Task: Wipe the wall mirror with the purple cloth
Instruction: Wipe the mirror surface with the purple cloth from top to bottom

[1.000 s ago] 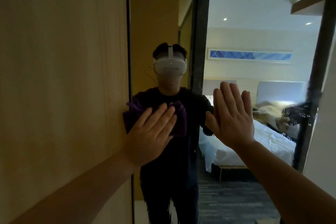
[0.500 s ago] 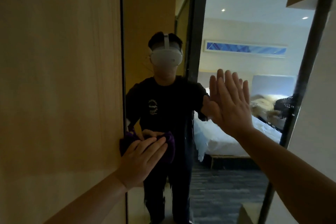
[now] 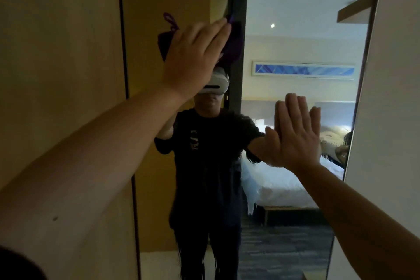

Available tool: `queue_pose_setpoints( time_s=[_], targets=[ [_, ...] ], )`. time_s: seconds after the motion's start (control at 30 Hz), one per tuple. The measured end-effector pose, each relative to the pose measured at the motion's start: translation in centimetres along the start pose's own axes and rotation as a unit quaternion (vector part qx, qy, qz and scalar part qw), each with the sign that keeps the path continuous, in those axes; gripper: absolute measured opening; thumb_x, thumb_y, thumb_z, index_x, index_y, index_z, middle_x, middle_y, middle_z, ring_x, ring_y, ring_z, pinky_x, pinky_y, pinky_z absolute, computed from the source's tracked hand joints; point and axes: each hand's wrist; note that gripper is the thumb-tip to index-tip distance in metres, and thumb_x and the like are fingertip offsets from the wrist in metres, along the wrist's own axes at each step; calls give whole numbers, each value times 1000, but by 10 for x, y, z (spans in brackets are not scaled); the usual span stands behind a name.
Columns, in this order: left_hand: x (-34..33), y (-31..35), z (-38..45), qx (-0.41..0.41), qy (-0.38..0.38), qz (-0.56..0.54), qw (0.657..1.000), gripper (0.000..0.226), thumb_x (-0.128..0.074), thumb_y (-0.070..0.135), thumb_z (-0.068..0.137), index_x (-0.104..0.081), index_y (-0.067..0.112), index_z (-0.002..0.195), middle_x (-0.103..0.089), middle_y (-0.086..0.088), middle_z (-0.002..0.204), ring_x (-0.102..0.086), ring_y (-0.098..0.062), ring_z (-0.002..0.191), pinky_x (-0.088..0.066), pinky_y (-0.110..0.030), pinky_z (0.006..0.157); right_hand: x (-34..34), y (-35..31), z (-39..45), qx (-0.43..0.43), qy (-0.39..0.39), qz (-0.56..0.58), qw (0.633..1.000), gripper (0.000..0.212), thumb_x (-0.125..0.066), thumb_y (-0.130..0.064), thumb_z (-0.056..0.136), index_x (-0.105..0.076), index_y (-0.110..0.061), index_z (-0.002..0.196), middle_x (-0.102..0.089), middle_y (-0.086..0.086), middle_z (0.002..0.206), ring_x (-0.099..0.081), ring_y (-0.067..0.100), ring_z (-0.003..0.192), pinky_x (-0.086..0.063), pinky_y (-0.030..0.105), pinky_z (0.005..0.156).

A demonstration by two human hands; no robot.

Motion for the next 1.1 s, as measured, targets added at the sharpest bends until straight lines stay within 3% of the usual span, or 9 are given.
queue_pose_setpoints(
  time_s=[0.17,0.4,0.63,0.87,0.97,1.1],
  targets=[
    [-6,6,8,1,-105,-17,994,56,-34,40,105,-35,11,152,-33,-9,159,-35,-29,143,-28,-46,113,-4,2,-1,7,10,6,1000,67,-19,-51,102,-16,-12,156,-10,14,164,-8,34,152,-13,64,118],
    [10,46,-75,-21,-151,-52,987,56,-33,42,107,-32,11,153,-30,-10,160,-28,-28,148,-23,-46,120,-2,-1,-2,6,24,12,1000,66,-25,-50,102,-12,-14,156,-11,13,164,-8,33,152,-12,63,119],
    [24,107,-203,-38,-158,-78,984,59,-42,40,106,-27,9,154,-34,-12,158,-32,-33,146,-36,-51,113,-1,-2,-1,6,38,15,999,68,-27,-49,101,-16,-12,156,-16,19,163,-8,34,151,-9,61,120],
    [30,138,-272,-55,-143,-80,985,62,-48,37,104,-24,14,156,-34,-6,157,-32,-28,145,-29,-46,114,1,-5,-1,-10,26,11,1000,67,-27,-47,100,-16,-11,156,-14,17,163,-8,35,151,-2,56,121],
    [30,140,-273,-44,-132,-77,987,64,-59,31,98,-32,17,154,-38,-3,157,-41,-26,141,-35,-43,110,7,-3,0,5,7,27,1000,67,-28,-47,101,-17,-11,156,-13,18,163,-7,36,151,-2,55,121],
    [36,137,-258,-28,-127,-120,984,40,-52,17,100,-51,18,140,-50,-2,145,-57,-26,123,-47,-41,92,30,26,-10,-20,-11,17,1000,66,-25,-48,103,-10,-13,157,-7,18,164,-1,34,152,3,51,122]
  ],
)
Point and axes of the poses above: each hand's wrist, its own z-axis towards the middle knuckle, its own x-axis out of the back of the hand, y = z × x
